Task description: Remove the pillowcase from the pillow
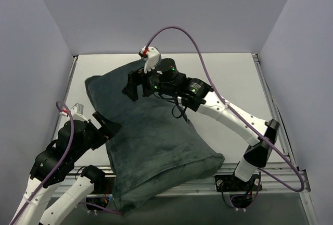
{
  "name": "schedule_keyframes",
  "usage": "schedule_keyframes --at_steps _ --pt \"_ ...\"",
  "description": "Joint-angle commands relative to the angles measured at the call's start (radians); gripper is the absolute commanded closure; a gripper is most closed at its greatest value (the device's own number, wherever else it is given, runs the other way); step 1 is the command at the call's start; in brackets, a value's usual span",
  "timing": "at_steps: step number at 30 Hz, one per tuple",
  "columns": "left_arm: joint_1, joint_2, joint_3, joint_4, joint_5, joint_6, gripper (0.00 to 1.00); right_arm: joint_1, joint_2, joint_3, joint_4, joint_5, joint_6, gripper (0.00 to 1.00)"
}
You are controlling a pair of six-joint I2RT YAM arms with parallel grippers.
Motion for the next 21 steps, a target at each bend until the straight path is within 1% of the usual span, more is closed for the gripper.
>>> schedule_keyframes --at_steps 1,3,4,5,7,8,10,11,12,14,16,18,21 --pt "0.005 0.063 0.015 -0.004 -0.013 0.057 0.06 -0.018 -0.147 -0.120 -0.032 0.190 -0.023 0.14" --pt "0.005 0.094 0.001 0.030 0.005 0.071 0.06 -0.038 -0.246 -0.213 -0.051 0.252 -0.007 0.12" --pt "0.005 0.129 -0.011 0.070 0.016 0.074 0.06 -0.070 -0.280 -0.262 -0.058 0.261 0.013 0.11" --pt "0.005 0.147 -0.017 0.090 0.027 0.077 0.06 -0.084 -0.353 -0.364 -0.064 0.255 0.023 0.11" --pt "0.006 0.203 -0.032 0.148 0.057 0.083 0.06 -0.106 -0.427 -0.461 -0.088 0.248 0.040 0.11" --pt "0.006 0.218 -0.048 0.164 0.063 0.083 0.06 -0.112 -0.496 -0.548 -0.101 0.240 0.054 0.11" --pt "0.008 0.259 -0.069 0.216 0.070 0.082 0.06 -0.107 -0.559 -0.625 -0.142 0.219 0.071 0.11" --pt "0.008 0.269 -0.095 0.234 0.071 0.078 0.06 -0.098 -0.619 -0.661 -0.154 0.203 0.095 0.11" --pt "0.009 0.279 -0.109 0.253 0.071 0.072 0.06 -0.092 -0.648 -0.731 -0.165 0.161 0.111 0.11" --pt "0.011 0.309 -0.138 0.309 0.077 0.059 0.06 -0.077 -0.719 -0.796 -0.162 0.124 0.143 0.12" --pt "0.012 0.341 -0.179 0.357 0.082 0.042 0.06 -0.066 -0.765 -0.891 -0.121 0.061 0.184 0.13" --pt "0.014 0.364 -0.212 0.394 0.086 0.023 0.06 -0.068 -0.767 -0.960 -0.061 0.027 0.215 0.14" --pt "0.015 0.392 -0.253 0.432 0.074 -0.003 0.06 -0.069 -0.692 -0.985 0.013 0.004 0.209 0.14"
